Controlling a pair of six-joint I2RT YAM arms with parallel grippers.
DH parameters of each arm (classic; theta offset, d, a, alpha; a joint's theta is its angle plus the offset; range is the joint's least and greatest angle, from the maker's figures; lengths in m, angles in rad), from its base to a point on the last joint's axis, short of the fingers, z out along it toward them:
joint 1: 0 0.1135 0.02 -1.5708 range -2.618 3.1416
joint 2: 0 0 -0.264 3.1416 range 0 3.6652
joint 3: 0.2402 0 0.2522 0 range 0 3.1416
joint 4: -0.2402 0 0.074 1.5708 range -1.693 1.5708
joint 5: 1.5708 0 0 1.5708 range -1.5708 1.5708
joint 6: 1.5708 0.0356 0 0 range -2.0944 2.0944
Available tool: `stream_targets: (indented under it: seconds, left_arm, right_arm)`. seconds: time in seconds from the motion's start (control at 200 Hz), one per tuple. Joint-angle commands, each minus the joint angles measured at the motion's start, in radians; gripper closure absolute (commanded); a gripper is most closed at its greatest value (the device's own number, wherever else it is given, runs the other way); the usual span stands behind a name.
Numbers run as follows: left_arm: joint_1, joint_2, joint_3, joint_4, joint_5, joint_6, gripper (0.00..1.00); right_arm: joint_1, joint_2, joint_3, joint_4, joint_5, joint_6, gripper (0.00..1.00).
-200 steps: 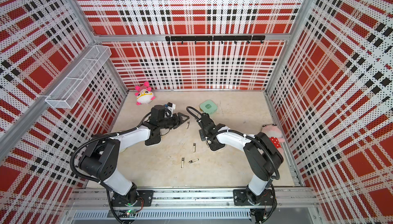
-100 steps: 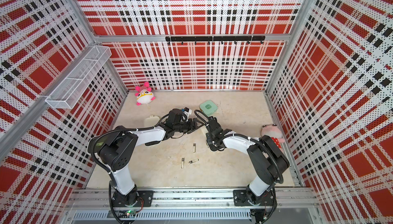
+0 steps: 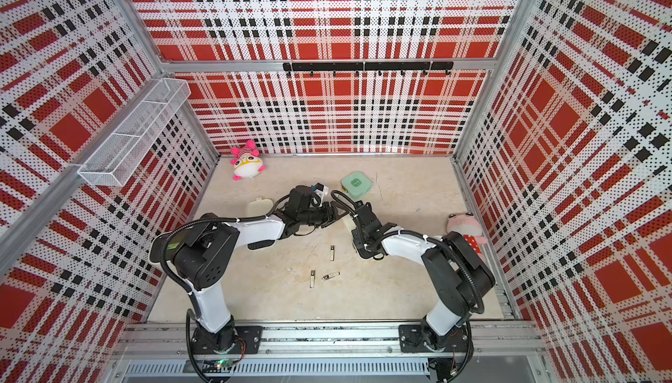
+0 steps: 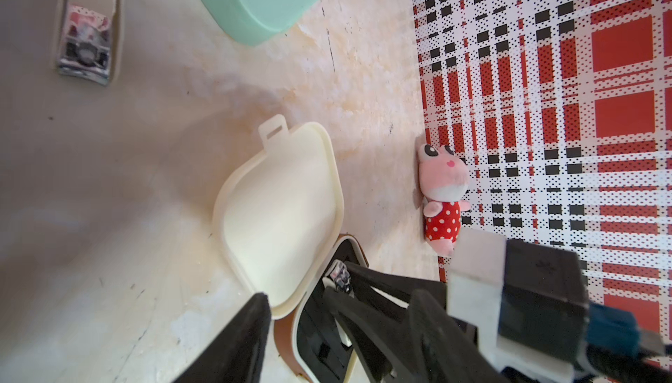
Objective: Organize nail clipper sets
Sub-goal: Move the storage box to the center of the board.
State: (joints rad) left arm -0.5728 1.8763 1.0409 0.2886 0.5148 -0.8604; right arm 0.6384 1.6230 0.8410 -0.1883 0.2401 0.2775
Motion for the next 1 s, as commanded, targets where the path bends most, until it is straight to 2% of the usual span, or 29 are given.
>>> stream_targets:
  seconds: [0.0,0.531,0.992]
  left_arm:
    - [0.003,0.014,0.021,0.022,0.005,0.003,0.34]
    - [0.016,0.012,0.016,0.024,0.013,0.007,0.34]
    - [0.024,0.01,0.033,0.02,0.029,0.019,0.36]
  right_arm:
    - [-0.004,0.0,-0.009,0.027,-0.003,-0.024,0.82]
    - [-0.005,0.019,-0.022,0.017,-0.028,0.013,0.84]
    - [0.083,0.044,-0.031,0.006,-0.015,0.219,0.84]
